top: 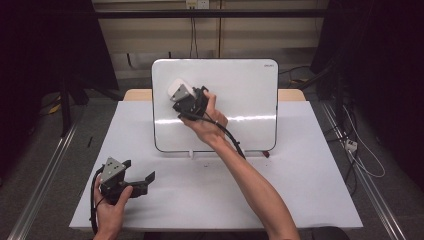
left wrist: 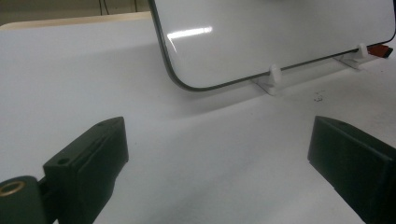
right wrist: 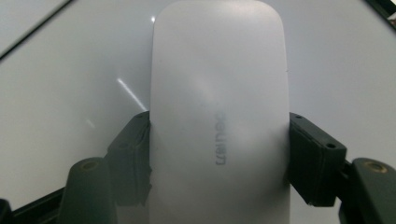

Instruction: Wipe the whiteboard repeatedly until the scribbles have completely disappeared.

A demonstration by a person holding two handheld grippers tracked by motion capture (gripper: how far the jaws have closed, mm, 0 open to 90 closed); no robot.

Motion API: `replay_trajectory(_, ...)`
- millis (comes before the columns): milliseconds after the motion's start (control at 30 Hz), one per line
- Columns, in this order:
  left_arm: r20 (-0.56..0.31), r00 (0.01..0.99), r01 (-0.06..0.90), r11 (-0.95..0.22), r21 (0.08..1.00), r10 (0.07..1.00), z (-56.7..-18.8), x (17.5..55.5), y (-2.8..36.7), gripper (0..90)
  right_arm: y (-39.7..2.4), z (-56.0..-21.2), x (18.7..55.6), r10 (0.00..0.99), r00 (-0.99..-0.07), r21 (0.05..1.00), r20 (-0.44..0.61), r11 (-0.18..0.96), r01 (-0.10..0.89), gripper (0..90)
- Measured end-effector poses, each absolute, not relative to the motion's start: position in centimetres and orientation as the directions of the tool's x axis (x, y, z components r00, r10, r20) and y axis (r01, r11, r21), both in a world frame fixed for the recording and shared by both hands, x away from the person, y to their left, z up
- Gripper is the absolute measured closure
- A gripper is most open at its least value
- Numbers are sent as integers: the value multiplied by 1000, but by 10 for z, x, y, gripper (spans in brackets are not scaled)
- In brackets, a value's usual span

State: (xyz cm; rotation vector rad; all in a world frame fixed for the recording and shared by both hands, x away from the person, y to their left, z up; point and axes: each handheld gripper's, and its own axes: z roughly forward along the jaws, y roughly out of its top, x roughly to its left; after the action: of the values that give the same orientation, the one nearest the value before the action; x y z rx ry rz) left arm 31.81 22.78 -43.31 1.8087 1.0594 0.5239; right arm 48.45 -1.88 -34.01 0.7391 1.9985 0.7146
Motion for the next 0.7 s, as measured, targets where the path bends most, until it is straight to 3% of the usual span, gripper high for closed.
replay_trajectory(333, -90, 533, 438, -184, 880, 841, -433, 318, 229, 50, -94, -317, 499, 848, -316, 795, -425, 516, 318, 318)
replay_trajectory(700, -84, 530, 440, -190, 878, 844, -434, 319, 228, 50, -175, -318, 492, 939, -181, 870, -291, 339, 358, 318)
